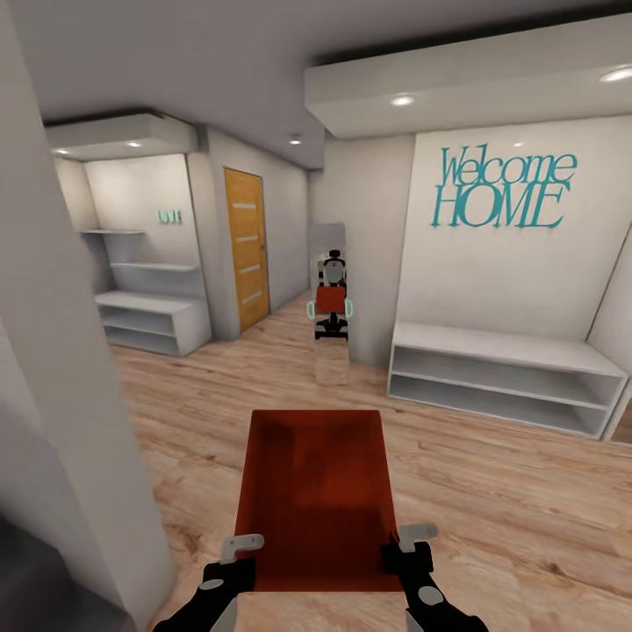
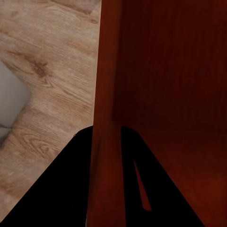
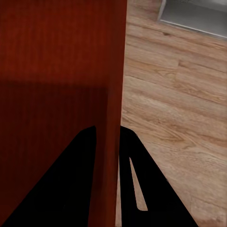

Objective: Move the two storage containers from the living room to the garage. In the garage, place one container on the floor and stack the other container on top of it (either order is fine).

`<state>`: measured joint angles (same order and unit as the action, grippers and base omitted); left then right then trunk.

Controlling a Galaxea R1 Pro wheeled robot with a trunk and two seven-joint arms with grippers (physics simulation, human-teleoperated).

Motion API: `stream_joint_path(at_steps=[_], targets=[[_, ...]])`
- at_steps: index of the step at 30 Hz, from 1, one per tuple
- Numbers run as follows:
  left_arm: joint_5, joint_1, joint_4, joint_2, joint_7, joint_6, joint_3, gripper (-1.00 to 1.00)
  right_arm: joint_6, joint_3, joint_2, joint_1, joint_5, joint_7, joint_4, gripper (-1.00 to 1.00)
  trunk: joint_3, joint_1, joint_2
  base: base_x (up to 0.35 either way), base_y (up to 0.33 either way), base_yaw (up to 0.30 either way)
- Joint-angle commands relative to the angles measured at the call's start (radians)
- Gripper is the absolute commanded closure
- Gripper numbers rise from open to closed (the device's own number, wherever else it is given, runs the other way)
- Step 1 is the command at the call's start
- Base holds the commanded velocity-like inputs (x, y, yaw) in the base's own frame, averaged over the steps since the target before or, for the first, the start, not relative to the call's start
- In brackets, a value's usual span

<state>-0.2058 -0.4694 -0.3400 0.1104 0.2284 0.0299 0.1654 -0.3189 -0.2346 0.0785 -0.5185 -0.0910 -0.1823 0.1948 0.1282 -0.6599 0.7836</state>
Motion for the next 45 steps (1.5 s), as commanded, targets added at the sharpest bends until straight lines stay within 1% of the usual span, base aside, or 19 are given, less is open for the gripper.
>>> stream_joint_path(at_steps=[1, 16, 45], targets=[[-0.01, 0.0, 0.001, -0.008, 0.012, 0.004, -0.012, 1.0, -0.07, 0.018, -0.005, -0.002, -0.008, -0.049, 0.002, 1.0, 0.002, -0.001, 0.001, 0.321, 0.0, 0.0], [-0.01, 0.0, 0.001, -0.008, 0.012, 0.004, -0.012, 1.0, -0.069, 0.019, -0.008, -0.002, -0.009, -0.049, 0.002, 1.0, 0.002, -0.001, 0.001, 0.321, 0.0, 0.0], [-0.011, 0.0, 0.001, -0.008, 0.012, 0.004, -0.012, 1.0, -0.071, 0.018, -0.003, -0.002, -0.009, -0.057, 0.0, 1.0, 0.002, -0.001, 0.001, 0.321, 0.0, 0.0]])
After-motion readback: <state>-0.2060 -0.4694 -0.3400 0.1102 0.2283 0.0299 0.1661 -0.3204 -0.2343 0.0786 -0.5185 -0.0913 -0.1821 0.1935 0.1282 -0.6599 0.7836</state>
